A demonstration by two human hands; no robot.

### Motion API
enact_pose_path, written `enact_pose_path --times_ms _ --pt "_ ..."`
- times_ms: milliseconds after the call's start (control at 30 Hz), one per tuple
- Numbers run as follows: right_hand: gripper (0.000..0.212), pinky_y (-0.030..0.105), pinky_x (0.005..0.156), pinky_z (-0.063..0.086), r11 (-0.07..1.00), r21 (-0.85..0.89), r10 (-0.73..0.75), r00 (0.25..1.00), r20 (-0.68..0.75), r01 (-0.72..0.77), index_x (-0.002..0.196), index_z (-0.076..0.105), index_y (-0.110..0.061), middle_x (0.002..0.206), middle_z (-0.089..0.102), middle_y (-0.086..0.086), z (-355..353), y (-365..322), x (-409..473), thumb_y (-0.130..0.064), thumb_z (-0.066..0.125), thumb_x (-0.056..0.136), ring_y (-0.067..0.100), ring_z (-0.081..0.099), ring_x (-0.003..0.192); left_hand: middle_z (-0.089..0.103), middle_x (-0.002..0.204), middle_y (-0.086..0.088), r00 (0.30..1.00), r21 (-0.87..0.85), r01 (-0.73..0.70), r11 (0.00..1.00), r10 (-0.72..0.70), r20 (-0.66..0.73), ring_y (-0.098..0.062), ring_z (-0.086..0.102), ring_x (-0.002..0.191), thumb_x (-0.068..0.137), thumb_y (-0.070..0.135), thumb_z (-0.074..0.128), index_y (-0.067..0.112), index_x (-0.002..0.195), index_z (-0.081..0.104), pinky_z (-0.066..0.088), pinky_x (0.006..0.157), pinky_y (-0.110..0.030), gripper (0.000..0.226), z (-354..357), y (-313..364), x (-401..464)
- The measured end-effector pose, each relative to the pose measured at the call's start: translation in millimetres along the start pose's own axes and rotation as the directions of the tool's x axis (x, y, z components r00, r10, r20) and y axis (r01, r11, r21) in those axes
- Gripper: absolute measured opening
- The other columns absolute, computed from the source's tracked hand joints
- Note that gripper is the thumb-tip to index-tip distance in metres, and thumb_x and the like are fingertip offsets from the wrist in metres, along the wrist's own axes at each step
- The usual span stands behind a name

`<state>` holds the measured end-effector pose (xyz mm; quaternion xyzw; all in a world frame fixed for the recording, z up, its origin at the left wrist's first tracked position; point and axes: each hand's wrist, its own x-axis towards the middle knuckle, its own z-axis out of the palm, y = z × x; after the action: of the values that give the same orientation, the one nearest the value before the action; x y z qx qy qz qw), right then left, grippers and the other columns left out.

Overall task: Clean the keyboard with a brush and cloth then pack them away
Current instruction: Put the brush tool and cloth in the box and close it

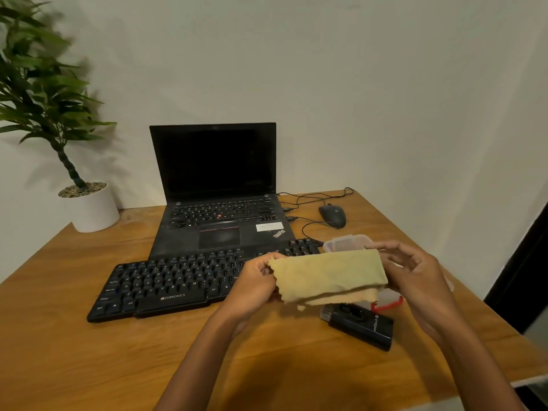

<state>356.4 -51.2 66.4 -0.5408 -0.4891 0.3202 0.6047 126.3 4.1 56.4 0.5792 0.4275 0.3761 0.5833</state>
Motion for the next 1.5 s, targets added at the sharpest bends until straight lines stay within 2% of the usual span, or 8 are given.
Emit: enact_pose_path --times_ms 200,400,533,800,1000,1233,1333,1500 --pt "0.011 0.027 0.061 0.058 0.998 0.047 -0.033 0.995 -0.091 0.037 0.087 0.070 -0.017 0.099 0.070 0.001 -12 -3 -1 -0.016 0.063 0.080 0.014 0.065 0.095 0.072 0.102 -0.016 0.974 -0.519 0.193 0.833 -0.096 0.207 -0.026 0.073 0.078 0.099 0.004 0.040 0.012 0.114 0.062 0.061 0.065 -0.037 0.028 5 2 3" --pt "0.027 0.027 0.064 0.059 0.999 0.051 0.011 0.984 -0.180 -0.001 0.084 0.072 -0.015 0.095 0.072 -0.003 -22 6 -1 -0.001 0.051 0.092 0.010 0.065 0.095 0.068 0.115 -0.018 0.966 -0.595 0.238 0.768 -0.126 0.224 -0.031 0.070 0.094 0.085 0.029 0.058 0.007 0.117 0.057 0.061 0.073 -0.039 0.038 21 5 21" --pt "0.025 0.019 0.060 0.057 0.998 0.055 -0.030 0.979 -0.204 0.042 0.083 0.071 -0.017 0.089 0.071 -0.010 -20 6 -5 -0.002 0.054 0.090 -0.002 0.064 0.088 0.069 0.112 -0.015 0.979 -0.442 0.201 0.874 -0.171 0.107 -0.024 0.071 0.092 0.082 0.012 0.070 0.006 0.119 0.060 0.061 0.071 -0.030 0.039 40 13 41" --pt "0.024 0.014 0.070 0.049 0.836 -0.545 -0.195 0.962 -0.193 0.060 0.102 0.069 -0.021 0.102 0.062 -0.007 -15 36 0 -0.006 0.068 0.083 0.004 0.058 0.091 0.062 0.120 -0.016 0.999 0.217 0.026 0.976 -0.032 0.023 -0.026 0.066 0.096 0.086 0.000 0.068 0.008 0.130 0.055 0.060 0.072 -0.034 0.048 73 18 107" --pt "0.017 0.019 0.077 0.047 0.718 -0.693 -0.166 0.983 -0.077 0.067 0.098 0.071 -0.024 0.090 0.056 -0.015 -15 42 6 -0.015 0.066 0.085 0.000 0.054 0.085 0.054 0.136 -0.011 0.984 0.679 -0.160 0.716 0.064 0.164 -0.024 0.052 0.123 0.085 0.005 0.071 0.007 0.137 0.051 0.045 0.091 -0.028 0.056 98 24 138" --pt "0.024 0.030 0.071 0.011 0.454 -0.891 0.001 1.000 -0.006 -0.006 0.104 0.062 -0.035 0.099 0.054 -0.017 -16 36 3 -0.035 0.040 0.097 0.003 0.029 0.096 0.063 0.117 -0.007 0.920 0.933 -0.302 0.194 0.316 0.232 -0.028 0.061 0.104 0.088 0.007 0.061 0.020 0.125 0.057 0.052 0.081 -0.041 0.040 112 11 142" --pt "0.026 0.030 0.076 0.013 0.442 -0.897 -0.021 0.999 0.024 0.031 0.106 0.060 -0.036 0.109 0.053 -0.020 -15 38 1 -0.034 0.036 0.097 0.004 0.029 0.105 0.063 0.119 -0.005 0.840 0.878 -0.456 0.150 0.398 0.369 -0.025 0.059 0.105 0.092 0.012 0.059 0.020 0.123 0.060 0.048 0.081 -0.037 0.032 114 7 137" --pt "0.039 0.032 0.081 0.015 0.398 -0.905 -0.005 0.987 0.163 0.151 0.102 0.061 -0.035 0.107 0.057 -0.023 -12 52 -2 -0.043 0.023 0.097 0.001 0.032 0.105 0.054 0.136 -0.006 0.880 0.857 -0.475 0.202 0.070 0.471 -0.025 0.052 0.120 0.097 0.007 0.044 0.021 0.133 0.058 0.044 0.098 -0.040 0.040 112 -12 142"
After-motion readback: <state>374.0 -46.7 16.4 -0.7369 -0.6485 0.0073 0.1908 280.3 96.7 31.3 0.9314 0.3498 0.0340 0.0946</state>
